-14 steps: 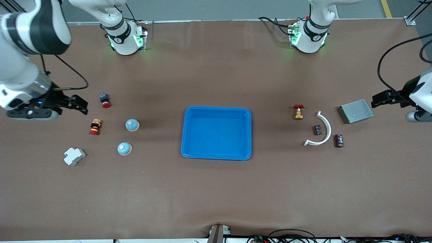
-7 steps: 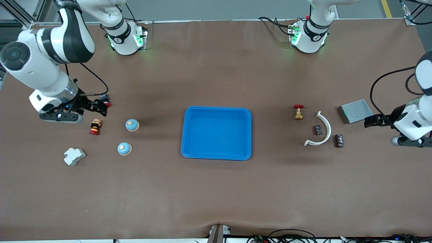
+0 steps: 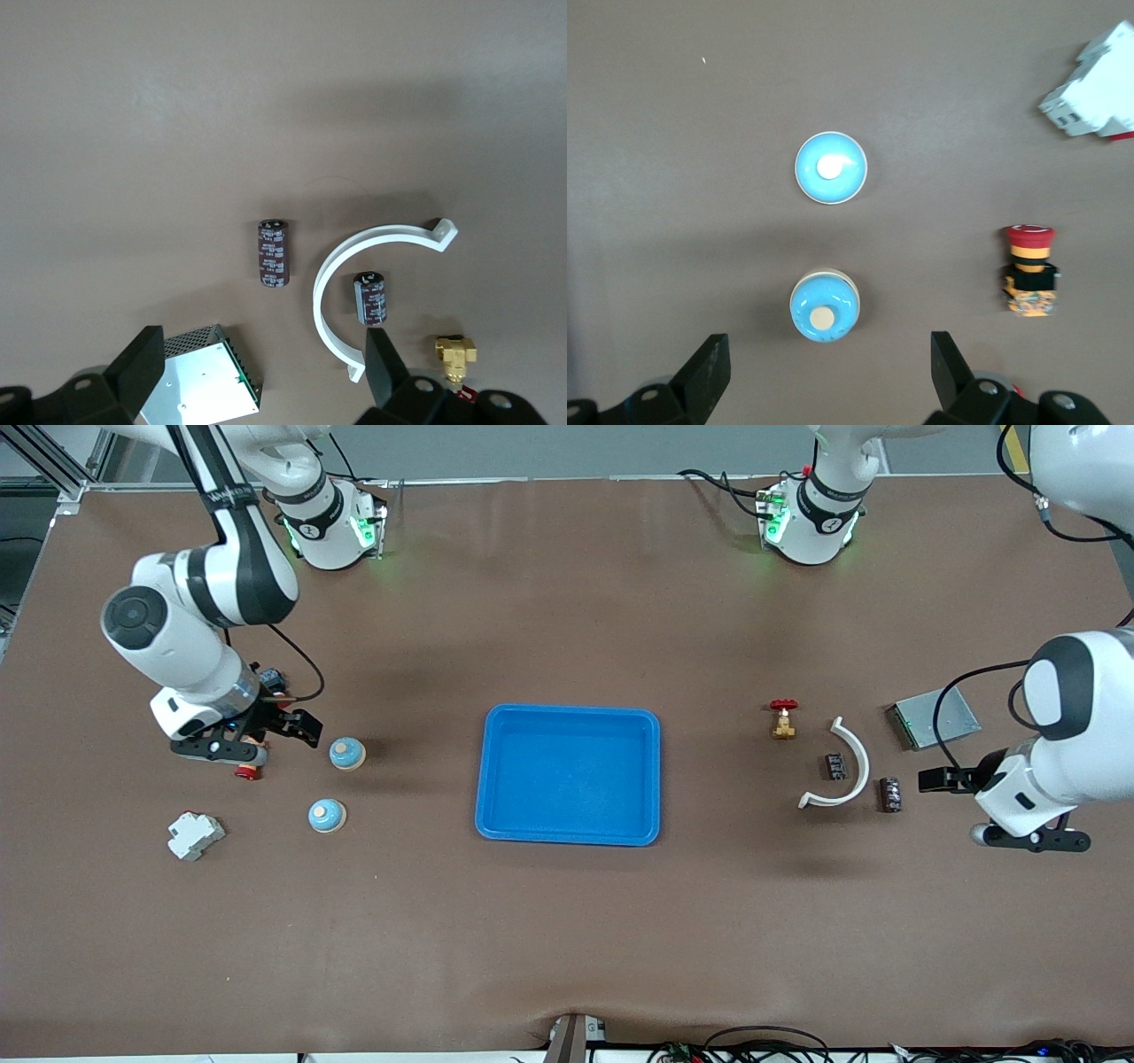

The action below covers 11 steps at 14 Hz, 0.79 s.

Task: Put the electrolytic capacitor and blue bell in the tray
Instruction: 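Grasp a blue bell with the right gripper while the left gripper grasps a capacitor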

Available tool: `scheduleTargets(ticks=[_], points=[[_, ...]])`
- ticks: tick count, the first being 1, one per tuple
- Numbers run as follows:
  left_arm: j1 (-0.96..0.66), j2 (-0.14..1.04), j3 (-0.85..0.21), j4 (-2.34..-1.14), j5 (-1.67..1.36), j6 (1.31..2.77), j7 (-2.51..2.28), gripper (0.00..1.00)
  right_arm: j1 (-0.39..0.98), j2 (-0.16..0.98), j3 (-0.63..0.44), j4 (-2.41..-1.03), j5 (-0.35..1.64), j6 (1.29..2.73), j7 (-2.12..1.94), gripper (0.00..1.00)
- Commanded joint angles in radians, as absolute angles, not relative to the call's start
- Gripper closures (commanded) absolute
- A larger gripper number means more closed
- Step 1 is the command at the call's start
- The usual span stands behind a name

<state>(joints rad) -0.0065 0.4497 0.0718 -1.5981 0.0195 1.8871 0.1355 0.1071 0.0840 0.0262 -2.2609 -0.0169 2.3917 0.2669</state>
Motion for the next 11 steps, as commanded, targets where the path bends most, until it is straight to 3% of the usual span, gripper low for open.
scheduleTargets(ticks=[1, 8, 11], points=[[-0.014, 0.497, 0.075, -1.583, 0.011, 1.897, 0.149, 0.00, 0.115, 0.130, 0.023, -2.290, -0.023, 2.466, 0.291, 0.00], [-0.009, 0.564, 0.075, -1.653, 0.009, 2.061, 0.132, 0.00, 0.118, 0.267, 0.023, -2.374, -0.023, 2.726, 0.291, 0.00], [-0.006, 0.586, 0.075, -1.671, 0.006, 2.112, 0.092, 0.00, 0.118, 0.304, 0.023, -2.390, -0.023, 2.764, 0.291, 0.00]])
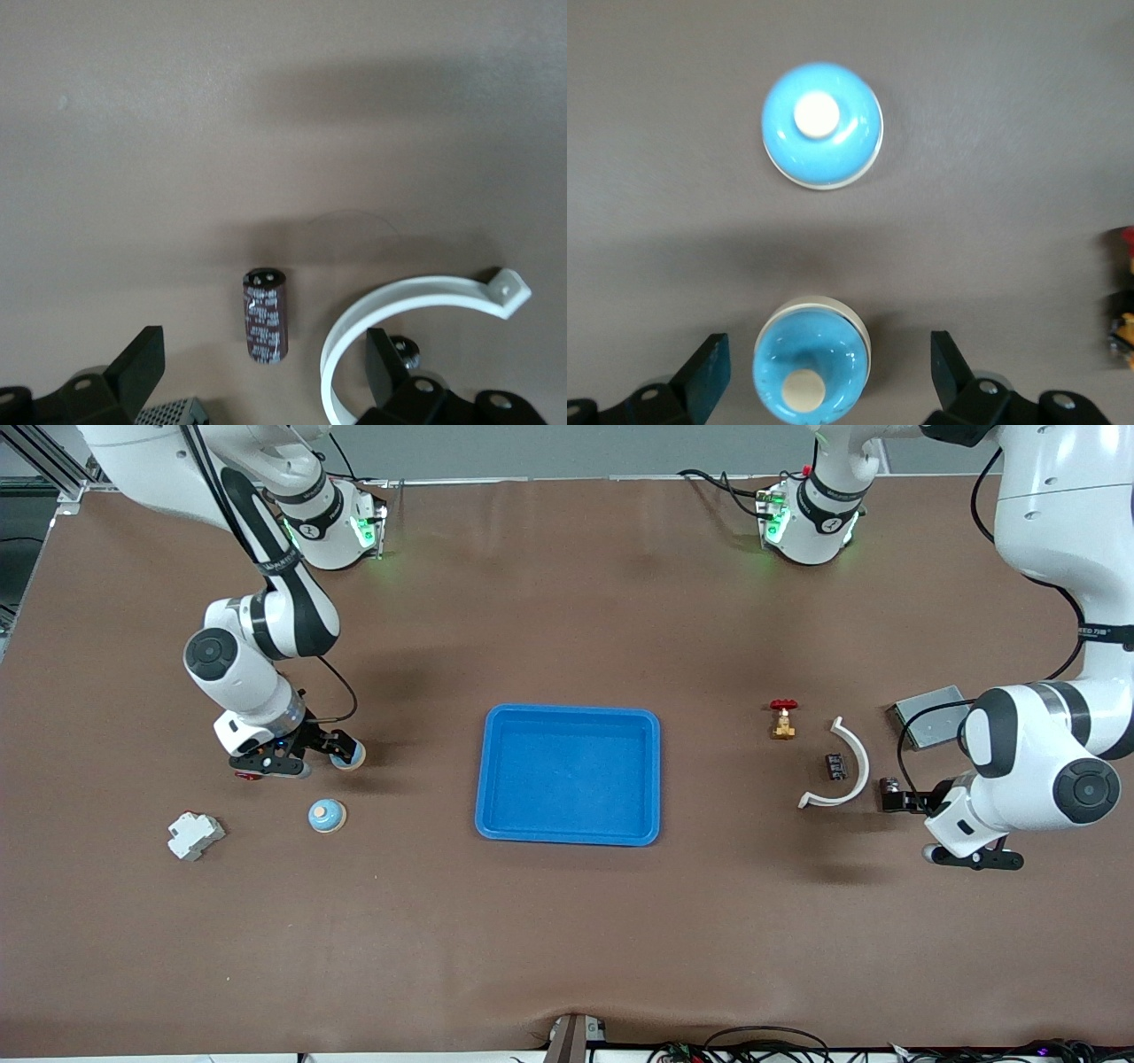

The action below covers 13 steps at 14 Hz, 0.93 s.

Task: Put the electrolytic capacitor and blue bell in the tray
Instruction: 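Grasp a blue bell with the right gripper while the left gripper grasps a capacitor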

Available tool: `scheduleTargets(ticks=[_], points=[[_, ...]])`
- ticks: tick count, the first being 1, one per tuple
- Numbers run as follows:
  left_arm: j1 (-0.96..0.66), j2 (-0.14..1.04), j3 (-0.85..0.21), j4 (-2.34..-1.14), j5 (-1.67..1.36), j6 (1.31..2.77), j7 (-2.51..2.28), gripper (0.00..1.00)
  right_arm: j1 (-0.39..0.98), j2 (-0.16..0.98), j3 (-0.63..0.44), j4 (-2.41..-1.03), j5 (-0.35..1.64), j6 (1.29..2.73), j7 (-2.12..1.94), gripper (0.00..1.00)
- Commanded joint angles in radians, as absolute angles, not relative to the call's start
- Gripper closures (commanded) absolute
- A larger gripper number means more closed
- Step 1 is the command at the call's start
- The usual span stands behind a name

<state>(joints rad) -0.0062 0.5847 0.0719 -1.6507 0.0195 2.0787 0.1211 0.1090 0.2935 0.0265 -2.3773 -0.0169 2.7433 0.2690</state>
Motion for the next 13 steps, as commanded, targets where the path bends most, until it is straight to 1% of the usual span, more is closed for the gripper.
scheduleTargets(ticks=[1, 3, 6, 9, 13], points=[[-0.009, 0.595, 0.077, -1.669, 0.006, 2.117, 0.045, 0.00, 0.120, 0.307, 0.023, -2.390, -0.023, 2.764, 0.291, 0.00], [-0.014, 0.615, 0.075, -1.669, 0.008, 2.141, -0.053, 0.00, 0.133, 0.319, 0.023, -2.388, -0.023, 2.766, 0.291, 0.00], [-0.014, 0.624, 0.075, -1.671, 0.008, 2.146, -0.071, 0.00, 0.137, 0.336, 0.023, -2.385, -0.023, 2.770, 0.293, 0.00], [-0.009, 0.623, 0.077, -1.730, 0.012, 2.196, -0.071, 0.00, 0.149, 0.362, 0.023, -2.384, -0.023, 2.784, 0.311, 0.00], [-0.008, 0.621, 0.078, -1.770, 0.014, 2.218, -0.069, 0.00, 0.169, 0.376, 0.023, -2.378, -0.023, 2.784, 0.348, 0.00]])
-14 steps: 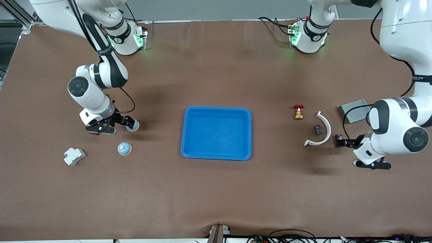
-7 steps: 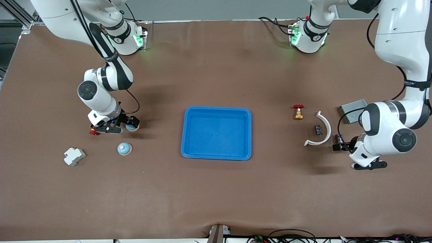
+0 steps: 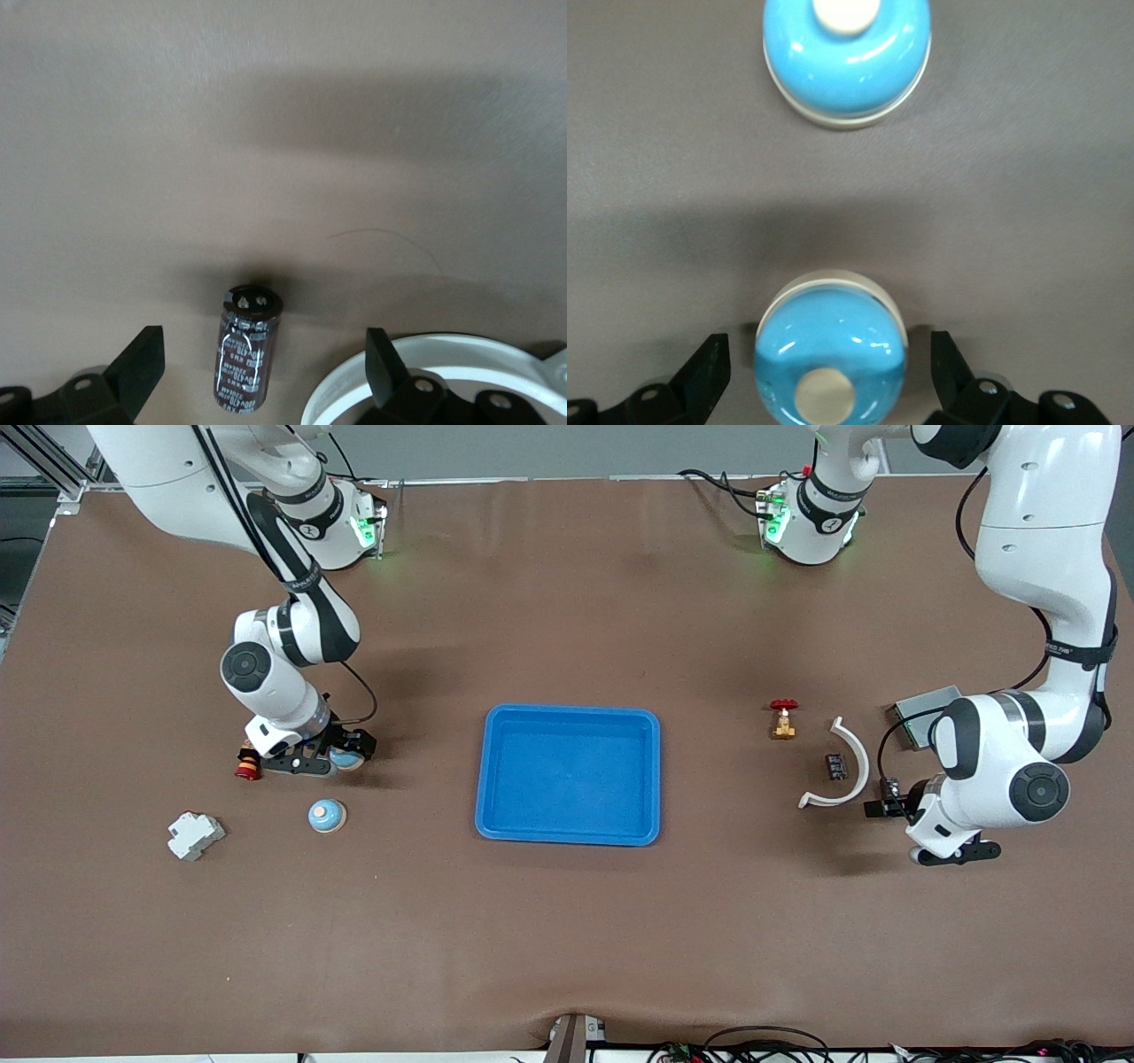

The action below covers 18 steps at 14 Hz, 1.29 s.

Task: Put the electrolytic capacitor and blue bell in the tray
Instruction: 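Grasp a blue bell with the right gripper while the left gripper grasps a capacitor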

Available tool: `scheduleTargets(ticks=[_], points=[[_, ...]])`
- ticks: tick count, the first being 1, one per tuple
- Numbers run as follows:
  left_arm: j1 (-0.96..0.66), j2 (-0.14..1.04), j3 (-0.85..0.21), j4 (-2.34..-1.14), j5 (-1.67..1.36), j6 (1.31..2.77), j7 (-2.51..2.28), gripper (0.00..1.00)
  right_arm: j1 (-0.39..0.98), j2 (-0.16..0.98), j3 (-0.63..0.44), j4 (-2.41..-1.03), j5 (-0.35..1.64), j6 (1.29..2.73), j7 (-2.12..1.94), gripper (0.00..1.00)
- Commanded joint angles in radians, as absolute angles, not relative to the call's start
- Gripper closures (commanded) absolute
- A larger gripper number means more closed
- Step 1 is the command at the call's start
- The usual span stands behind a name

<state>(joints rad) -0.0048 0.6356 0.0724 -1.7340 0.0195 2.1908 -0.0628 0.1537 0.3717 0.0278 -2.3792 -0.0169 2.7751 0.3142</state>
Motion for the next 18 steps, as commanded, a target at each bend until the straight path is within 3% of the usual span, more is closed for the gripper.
scheduleTargets(ticks=[1, 8, 10, 14, 15, 17, 18], points=[[-0.008, 0.621, 0.078, -1.779, 0.014, 2.224, -0.068, 0.00, 0.170, 0.376, 0.023, -2.375, -0.023, 2.784, 0.348, 0.00], [0.018, 0.621, 0.078, -1.790, 0.015, 2.224, -0.049, 0.00, 0.156, 0.365, 0.020, -2.342, -0.026, 2.770, 0.327, 0.00], [0.018, 0.618, 0.078, -1.798, 0.015, 2.224, -0.049, 0.00, 0.156, 0.367, 0.021, -2.342, -0.026, 2.770, 0.328, 0.07], [0.018, 0.620, 0.078, -1.804, 0.015, 2.224, -0.049, 0.00, 0.156, 0.370, 0.020, -2.345, -0.026, 2.772, 0.327, 0.07], [0.018, 0.620, 0.078, -1.804, 0.015, 2.224, -0.049, 0.00, 0.156, 0.370, 0.020, -2.347, -0.026, 2.770, 0.325, 0.11], [0.018, 0.621, 0.078, -1.805, 0.015, 2.224, -0.049, 0.00, 0.158, 0.371, 0.021, -2.349, -0.026, 2.772, 0.325, 0.41], [0.018, 0.623, 0.078, -1.805, 0.015, 2.224, -0.051, 0.10, 0.158, 0.376, 0.021, -2.349, -0.026, 2.779, 0.325, 0.43]])
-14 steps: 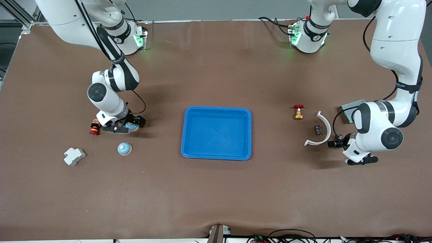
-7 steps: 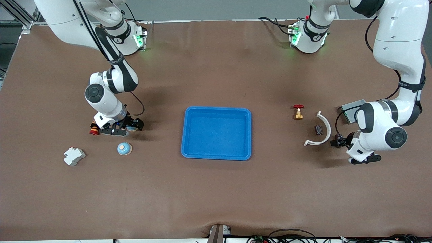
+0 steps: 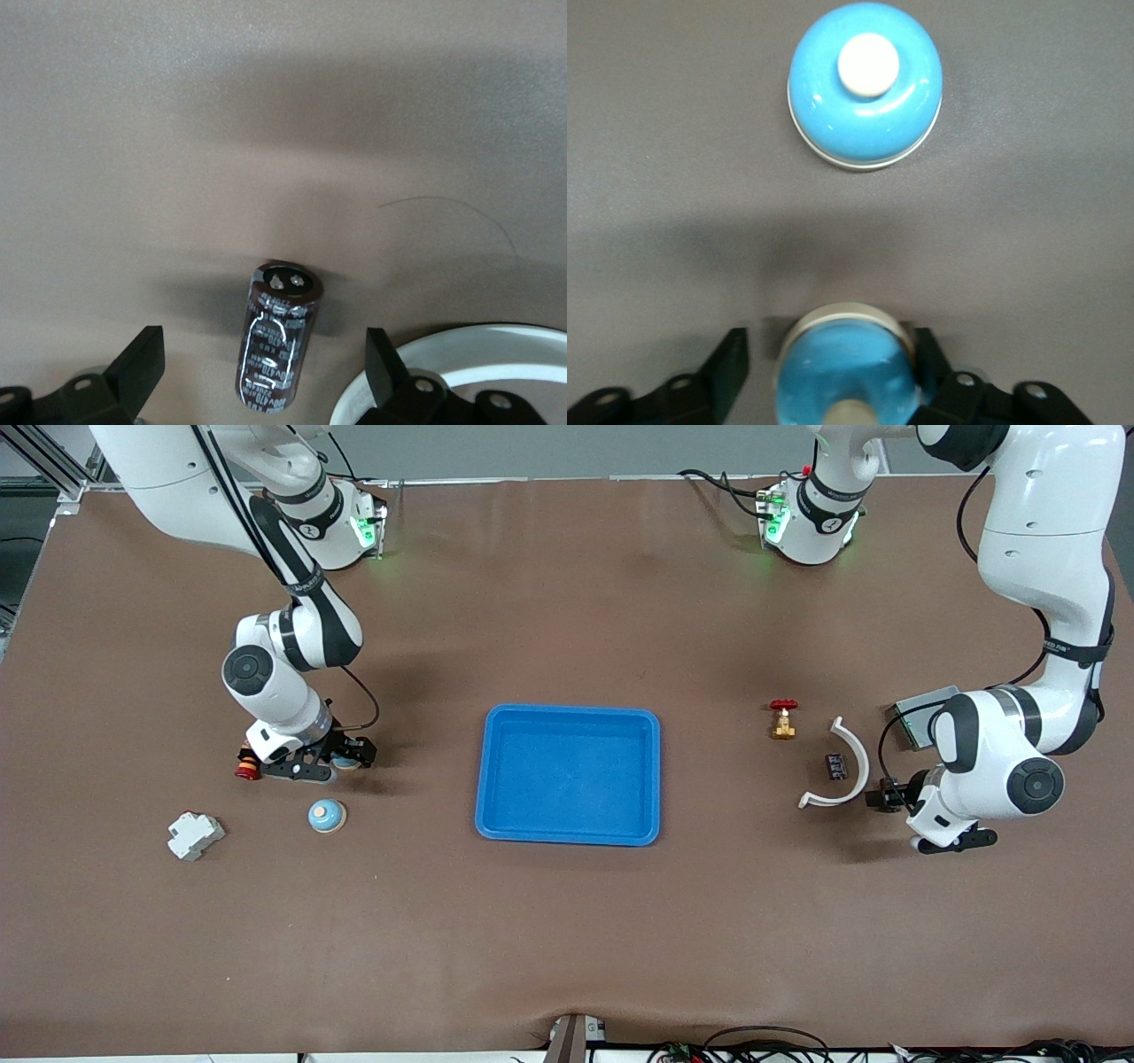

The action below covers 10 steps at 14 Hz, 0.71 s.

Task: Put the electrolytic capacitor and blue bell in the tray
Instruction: 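Lift and carry the bell and capacitor toward the blue tray with both grippers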

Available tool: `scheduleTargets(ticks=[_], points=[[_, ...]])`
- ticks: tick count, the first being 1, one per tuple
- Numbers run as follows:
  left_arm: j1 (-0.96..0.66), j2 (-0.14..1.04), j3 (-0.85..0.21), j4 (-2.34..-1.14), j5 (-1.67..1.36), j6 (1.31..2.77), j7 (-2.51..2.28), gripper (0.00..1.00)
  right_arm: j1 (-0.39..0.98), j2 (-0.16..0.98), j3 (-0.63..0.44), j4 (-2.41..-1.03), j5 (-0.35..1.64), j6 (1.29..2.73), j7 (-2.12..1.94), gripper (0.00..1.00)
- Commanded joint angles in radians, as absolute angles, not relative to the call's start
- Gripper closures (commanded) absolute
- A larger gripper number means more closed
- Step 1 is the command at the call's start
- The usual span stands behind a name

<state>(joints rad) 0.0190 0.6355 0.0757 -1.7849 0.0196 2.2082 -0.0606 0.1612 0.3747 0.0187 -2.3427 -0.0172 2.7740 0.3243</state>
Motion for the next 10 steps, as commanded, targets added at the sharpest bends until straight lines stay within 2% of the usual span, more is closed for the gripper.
scheduleTargets(ticks=[1, 2, 4, 5, 10], points=[[0.017, 0.621, 0.078, -1.807, 0.014, 2.224, -0.051, 0.19, 0.160, 0.385, 0.020, -2.350, -0.026, 2.781, 0.325, 0.43], [0.018, 0.623, 0.077, -1.809, 0.014, 2.224, -0.051, 0.26, 0.160, 0.388, 0.020, -2.350, -0.026, 2.781, 0.324, 0.48], [0.018, 0.623, 0.077, -1.809, 0.014, 2.224, -0.055, 0.42, 0.164, 0.388, 0.020, -2.350, -0.026, 2.778, 0.325, 0.90], [0.018, 0.623, 0.077, -1.809, 0.014, 2.224, -0.060, 0.51, 0.167, 0.388, 0.021, -2.349, -0.026, 2.775, 0.325, 1.00], [0.020, 0.624, 0.077, -1.804, 0.012, 2.224, -0.072, 0.97, 0.204, 0.354, 0.023, -2.341, -0.026, 2.738, 0.348, 1.00]])
